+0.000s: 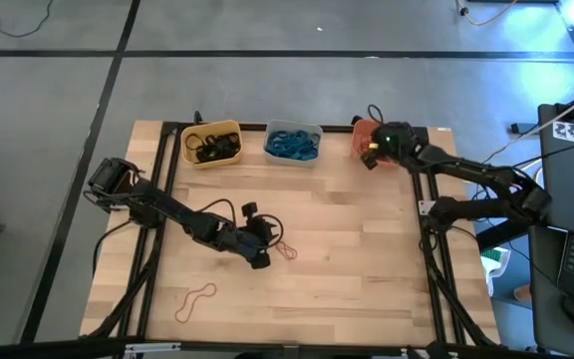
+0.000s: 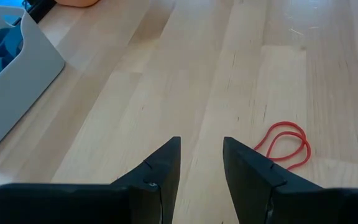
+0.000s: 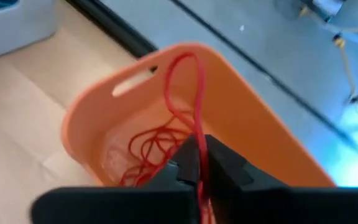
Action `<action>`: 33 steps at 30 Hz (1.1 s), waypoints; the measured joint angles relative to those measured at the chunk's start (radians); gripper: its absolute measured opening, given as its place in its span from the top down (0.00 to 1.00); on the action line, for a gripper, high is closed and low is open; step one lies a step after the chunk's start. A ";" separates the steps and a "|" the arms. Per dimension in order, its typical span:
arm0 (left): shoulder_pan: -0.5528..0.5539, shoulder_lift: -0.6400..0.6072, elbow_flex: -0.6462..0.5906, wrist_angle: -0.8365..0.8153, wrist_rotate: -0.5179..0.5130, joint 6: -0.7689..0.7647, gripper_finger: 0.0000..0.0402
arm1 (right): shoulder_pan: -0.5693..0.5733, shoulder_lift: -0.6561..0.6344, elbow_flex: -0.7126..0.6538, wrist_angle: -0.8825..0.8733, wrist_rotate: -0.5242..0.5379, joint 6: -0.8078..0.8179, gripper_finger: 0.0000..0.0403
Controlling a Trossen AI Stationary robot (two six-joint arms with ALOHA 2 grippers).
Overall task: Sort rubber bands into baskets
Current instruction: Put the red rubber band into the orange bin
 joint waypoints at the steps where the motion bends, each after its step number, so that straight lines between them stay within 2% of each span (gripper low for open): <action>1: 0.000 0.000 0.000 0.000 0.000 0.000 0.71 | -0.011 0.000 0.000 -0.011 -0.015 0.012 0.90; 7: 0.000 0.000 0.000 0.000 0.000 0.000 0.71 | -0.024 -0.001 0.002 -0.034 -0.075 0.101 0.65; 11: 0.000 0.000 0.000 0.000 0.000 0.000 0.71 | -0.023 -0.006 0.024 -0.058 -0.223 0.121 0.54; 15: 0.000 0.000 0.000 0.001 0.000 0.000 0.71 | -0.005 -0.006 0.024 -0.046 -0.431 0.153 0.51; 20: 0.000 0.000 0.000 0.001 0.000 0.000 0.71 | 0.130 -0.006 0.024 -0.040 -0.586 0.157 0.52; 27: 0.000 0.000 0.000 0.001 0.000 -0.005 0.71 | 0.395 -0.004 0.008 0.119 -0.551 0.180 0.55; 33: 0.000 0.000 0.000 0.001 0.000 -0.008 0.71 | 0.564 0.026 0.007 0.238 -0.490 0.209 0.55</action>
